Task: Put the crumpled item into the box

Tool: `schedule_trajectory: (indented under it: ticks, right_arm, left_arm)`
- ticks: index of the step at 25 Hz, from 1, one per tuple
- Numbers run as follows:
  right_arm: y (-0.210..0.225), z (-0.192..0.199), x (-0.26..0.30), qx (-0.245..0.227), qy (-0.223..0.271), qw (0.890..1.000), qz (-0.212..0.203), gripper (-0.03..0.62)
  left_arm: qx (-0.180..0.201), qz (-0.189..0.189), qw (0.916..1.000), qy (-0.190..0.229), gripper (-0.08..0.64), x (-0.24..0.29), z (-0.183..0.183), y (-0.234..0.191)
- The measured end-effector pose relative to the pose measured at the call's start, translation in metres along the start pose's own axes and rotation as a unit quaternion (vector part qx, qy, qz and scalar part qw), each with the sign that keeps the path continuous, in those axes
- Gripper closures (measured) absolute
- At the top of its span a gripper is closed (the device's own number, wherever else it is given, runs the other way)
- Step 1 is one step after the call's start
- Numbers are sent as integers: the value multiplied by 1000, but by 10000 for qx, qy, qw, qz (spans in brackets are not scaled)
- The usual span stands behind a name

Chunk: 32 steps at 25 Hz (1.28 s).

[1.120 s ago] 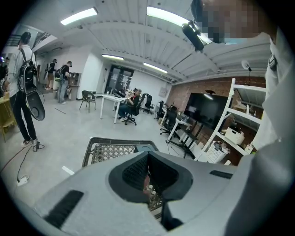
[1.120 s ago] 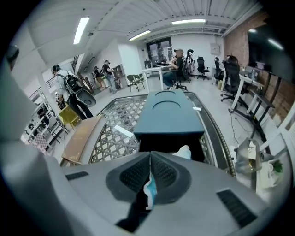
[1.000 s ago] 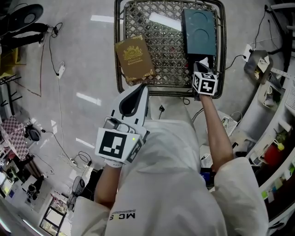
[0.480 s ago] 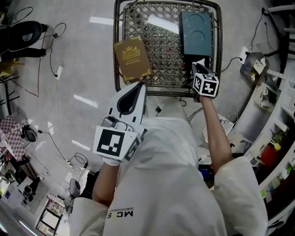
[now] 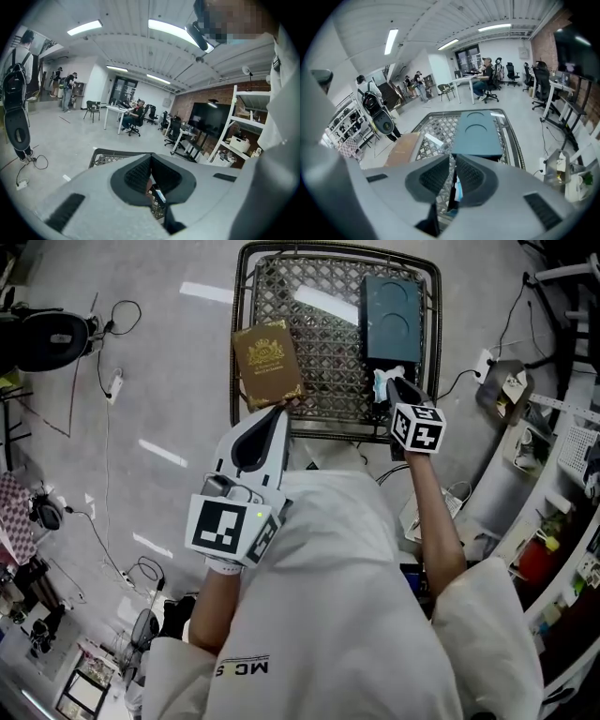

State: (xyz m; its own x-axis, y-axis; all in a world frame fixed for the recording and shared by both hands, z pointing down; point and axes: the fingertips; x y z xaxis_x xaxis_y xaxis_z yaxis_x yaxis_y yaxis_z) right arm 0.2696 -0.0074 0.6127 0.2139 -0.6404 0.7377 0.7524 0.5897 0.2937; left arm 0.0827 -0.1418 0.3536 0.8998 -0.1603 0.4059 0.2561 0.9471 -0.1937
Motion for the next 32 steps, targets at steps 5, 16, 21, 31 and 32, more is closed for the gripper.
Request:
schedule_trajectory:
  ticks: [5, 16, 21, 31, 32]
  right_arm:
    - [-41, -33, -40, -565, 283, 9973, -372, 543]
    - [-164, -121, -142, -1784, 1087, 9645, -1616, 555]
    - [-197, -149, -170, -1958, 1487, 9494, -1954, 555]
    - [-209, -157, -187, -2225, 1949, 9350, -1959, 557]
    - [-209, -156, -187, -2226, 1953, 9353, -1936, 557]
  left_arm:
    - [-17, -86, 9998, 172, 540, -8, -5, -4]
    - [-73, -266, 9983, 510, 540, -16, -22, -14]
    - [-42, -323, 9978, 582, 540, -17, -29, -15]
    - [133, -425, 9971, 619, 540, -17, -39, -21]
    - [131, -421, 9971, 616, 540, -16, -39, -22]
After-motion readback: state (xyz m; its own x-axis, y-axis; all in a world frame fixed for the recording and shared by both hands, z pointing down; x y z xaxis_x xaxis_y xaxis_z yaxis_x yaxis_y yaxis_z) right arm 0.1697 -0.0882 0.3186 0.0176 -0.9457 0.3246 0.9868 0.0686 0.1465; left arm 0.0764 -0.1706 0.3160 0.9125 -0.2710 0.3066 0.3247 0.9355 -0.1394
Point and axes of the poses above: the fingertips, and each gripper's own axes: x forward along the fingers, y to its right, z out of its underside, and after that the axes turned 6 degrees about x, right-handed
